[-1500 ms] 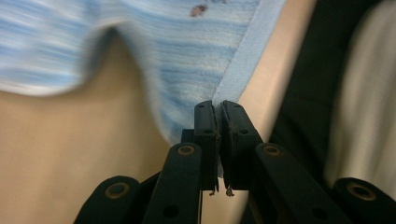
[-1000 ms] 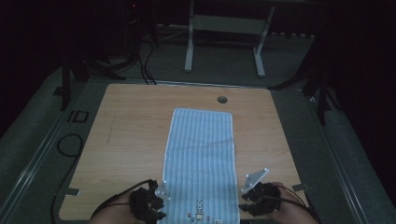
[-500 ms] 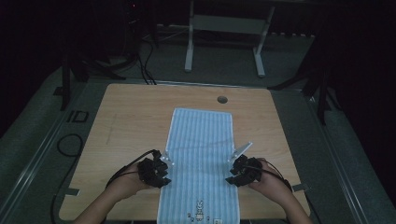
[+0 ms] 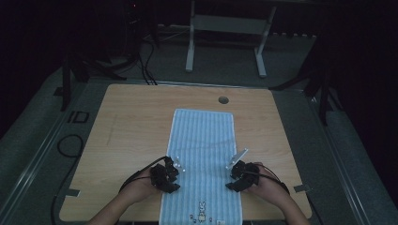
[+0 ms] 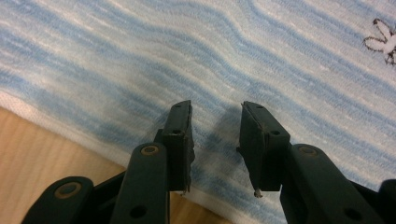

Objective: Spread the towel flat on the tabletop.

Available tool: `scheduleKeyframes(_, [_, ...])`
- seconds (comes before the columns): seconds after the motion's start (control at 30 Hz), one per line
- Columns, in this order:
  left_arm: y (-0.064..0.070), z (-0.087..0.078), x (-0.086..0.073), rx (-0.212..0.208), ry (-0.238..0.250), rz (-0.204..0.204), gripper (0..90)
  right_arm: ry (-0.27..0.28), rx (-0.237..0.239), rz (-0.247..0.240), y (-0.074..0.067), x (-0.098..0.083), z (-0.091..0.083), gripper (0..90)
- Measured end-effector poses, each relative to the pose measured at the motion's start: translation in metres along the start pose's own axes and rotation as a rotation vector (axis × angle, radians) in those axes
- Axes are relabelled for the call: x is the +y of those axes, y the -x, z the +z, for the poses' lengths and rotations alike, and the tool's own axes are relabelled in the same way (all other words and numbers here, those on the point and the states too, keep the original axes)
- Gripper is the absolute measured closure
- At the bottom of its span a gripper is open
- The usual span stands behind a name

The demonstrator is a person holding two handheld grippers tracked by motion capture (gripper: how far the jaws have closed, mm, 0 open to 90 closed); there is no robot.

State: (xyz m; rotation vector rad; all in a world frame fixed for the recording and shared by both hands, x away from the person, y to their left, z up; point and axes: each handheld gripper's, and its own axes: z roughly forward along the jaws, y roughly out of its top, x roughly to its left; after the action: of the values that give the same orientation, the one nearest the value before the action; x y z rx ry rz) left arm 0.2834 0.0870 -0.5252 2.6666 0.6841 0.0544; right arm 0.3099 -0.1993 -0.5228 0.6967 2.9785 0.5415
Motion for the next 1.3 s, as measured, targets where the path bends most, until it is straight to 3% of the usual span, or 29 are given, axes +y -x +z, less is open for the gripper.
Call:
scheduleKeyframes(0.1, [0.01, 0.002, 0.003, -0.005, 0.007, 0.007, 61.0, -0.022, -0.017, -0.006, 0.002, -0.005, -0.002, 50.1])
scheduleKeyframes(0.33, [0.034, 0.008, 0.011, -0.019, 0.014, 0.037, 54.2, -0.011, -0.026, 0.024, 0.003, -0.024, -0.009, 48.6])
scheduleKeyframes(0.47, [0.045, 0.01, 0.015, -0.046, 0.013, 0.066, 53.8, -0.005, -0.018, 0.062, 0.003, -0.037, -0.014, 48.2])
scheduleKeyframes(0.73, [0.058, 0.01, 0.014, -0.078, 0.006, 0.1, 52.4, -0.037, -0.039, 0.052, -0.017, -0.052, -0.019, 46.3])
scheduleKeyframes(0.87, [0.06, 0.007, 0.01, -0.088, -0.008, 0.117, 52.4, -0.06, -0.034, 0.021, -0.028, -0.054, -0.02, 45.3])
scheduleKeyframes(1.07, [0.053, -0.001, 0.008, -0.071, -0.01, 0.098, 47.9, -0.064, -0.067, 0.023, -0.026, -0.051, -0.024, 43.2])
scheduleKeyframes(1.1, [0.053, -0.001, 0.008, -0.071, -0.01, 0.098, 47.9, -0.059, -0.103, 0.027, -0.024, -0.05, -0.027, 43.2])
scheduleKeyframes(1.13, [0.037, -0.011, 0.008, -0.021, 0.009, 0.069, 44.8, -0.045, -0.123, 0.067, -0.014, -0.045, -0.033, 28.3])
scheduleKeyframes(1.3, [0.006, -0.019, 0.007, 0.03, 0.037, 0.029, 42.5, 0.048, -0.082, 0.12, 0.013, -0.038, -0.045, 28.7])
